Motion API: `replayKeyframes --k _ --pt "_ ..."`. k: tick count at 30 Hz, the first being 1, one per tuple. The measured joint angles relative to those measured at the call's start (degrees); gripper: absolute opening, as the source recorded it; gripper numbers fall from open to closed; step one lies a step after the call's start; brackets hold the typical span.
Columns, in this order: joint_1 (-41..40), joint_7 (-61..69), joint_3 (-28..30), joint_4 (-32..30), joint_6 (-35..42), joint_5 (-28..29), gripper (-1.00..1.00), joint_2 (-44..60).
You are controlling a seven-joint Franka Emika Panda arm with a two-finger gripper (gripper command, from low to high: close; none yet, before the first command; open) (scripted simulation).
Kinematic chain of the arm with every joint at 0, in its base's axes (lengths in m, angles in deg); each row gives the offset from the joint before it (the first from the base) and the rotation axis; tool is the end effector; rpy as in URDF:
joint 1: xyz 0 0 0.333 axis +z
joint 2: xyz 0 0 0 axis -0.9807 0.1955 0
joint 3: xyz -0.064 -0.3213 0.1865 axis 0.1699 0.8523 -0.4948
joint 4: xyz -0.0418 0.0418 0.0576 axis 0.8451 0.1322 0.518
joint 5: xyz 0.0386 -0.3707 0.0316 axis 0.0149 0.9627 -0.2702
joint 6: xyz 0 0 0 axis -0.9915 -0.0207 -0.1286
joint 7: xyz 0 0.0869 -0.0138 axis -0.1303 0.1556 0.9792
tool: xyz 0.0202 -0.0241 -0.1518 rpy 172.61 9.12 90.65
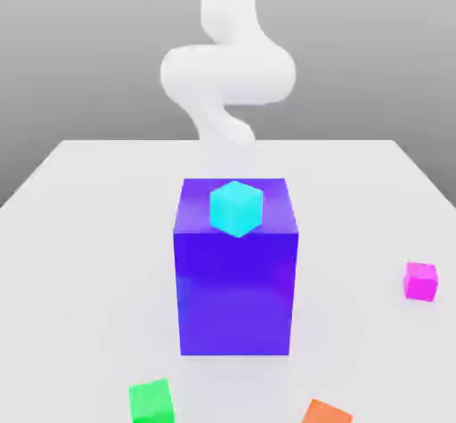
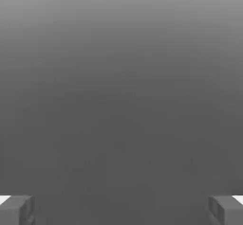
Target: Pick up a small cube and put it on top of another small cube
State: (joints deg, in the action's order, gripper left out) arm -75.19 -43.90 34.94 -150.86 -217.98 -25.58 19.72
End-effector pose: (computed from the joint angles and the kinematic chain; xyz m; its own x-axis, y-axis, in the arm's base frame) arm 0.3529 0.0365 0.6758 0.6011 -0.6348 0.4855 -0.4523 -0.7711 -0.4482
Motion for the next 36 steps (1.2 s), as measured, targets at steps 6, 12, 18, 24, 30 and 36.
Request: replayKeyframes --k 6,12,18,24,30,36 --pt "8.3 6.0 -5.0 -5.2 -7.0 -1.4 0.0 12.7" --pt "15.7 10.9 -11.1 -10.4 -13.8 -1.6 0.0 25.0" --pt "23.5 13.3 -17.6 -15.5 -20.7 1.9 0.0 37.7" --pt "31.3 9.9 -17.2 -18.8 -27.8 11.8 0.0 50.8" --pt "38.7 3.9 -8.2 -16.8 -35.2 19.9 -1.0 60.6" --pt "38.8 3.7 -8.1 -16.7 -35.4 20.2 -1.0 60.8"
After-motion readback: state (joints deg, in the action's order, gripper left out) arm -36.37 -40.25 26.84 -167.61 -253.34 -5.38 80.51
